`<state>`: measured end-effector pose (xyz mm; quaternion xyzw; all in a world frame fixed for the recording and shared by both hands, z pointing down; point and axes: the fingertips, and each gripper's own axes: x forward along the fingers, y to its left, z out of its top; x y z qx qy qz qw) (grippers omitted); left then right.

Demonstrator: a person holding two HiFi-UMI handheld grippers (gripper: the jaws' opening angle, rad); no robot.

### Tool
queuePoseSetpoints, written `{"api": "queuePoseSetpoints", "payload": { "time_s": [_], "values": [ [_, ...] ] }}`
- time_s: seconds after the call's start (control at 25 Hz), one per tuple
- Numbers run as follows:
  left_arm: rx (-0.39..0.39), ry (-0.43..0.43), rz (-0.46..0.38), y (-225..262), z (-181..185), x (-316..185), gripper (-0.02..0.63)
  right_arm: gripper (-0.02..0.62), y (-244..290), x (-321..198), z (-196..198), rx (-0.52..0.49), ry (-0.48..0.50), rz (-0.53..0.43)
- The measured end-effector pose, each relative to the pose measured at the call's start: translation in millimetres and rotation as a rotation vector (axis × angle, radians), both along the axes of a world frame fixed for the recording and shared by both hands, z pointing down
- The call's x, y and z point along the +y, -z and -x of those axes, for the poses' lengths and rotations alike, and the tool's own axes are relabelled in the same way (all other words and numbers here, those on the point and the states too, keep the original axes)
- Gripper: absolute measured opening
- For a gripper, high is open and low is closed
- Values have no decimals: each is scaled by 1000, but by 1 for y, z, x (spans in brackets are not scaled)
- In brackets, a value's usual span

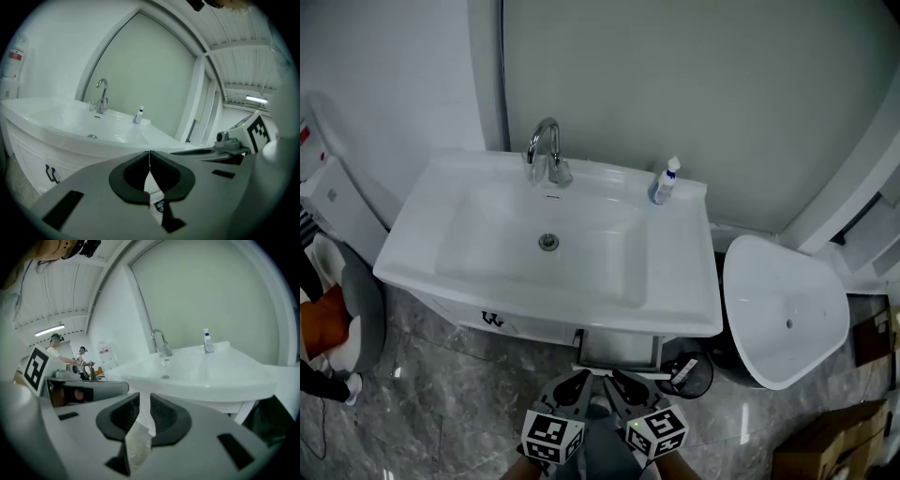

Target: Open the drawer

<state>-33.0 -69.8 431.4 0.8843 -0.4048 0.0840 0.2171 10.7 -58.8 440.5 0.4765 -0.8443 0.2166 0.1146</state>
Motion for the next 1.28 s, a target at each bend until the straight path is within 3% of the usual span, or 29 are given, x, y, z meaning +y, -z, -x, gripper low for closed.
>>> {"api": "queuePoseSetpoints", "payload": {
  "time_s": [0.24,0.76,1.16,1.28],
  "values": [
    [23,-1,-67,64,-6,-4,18,78,71,-9,-3,-84,16,-42],
    [85,-12,-174,195,-41,12,18,12,214,5,-31,-91,73,-212],
    [67,9,-274,224,-58,28,18,9,230,32,-38,-53,162,-249],
    [68,-1,-266,222,-65,36,18,9,230,37,-42,-63,160,-250]
  ]
}}
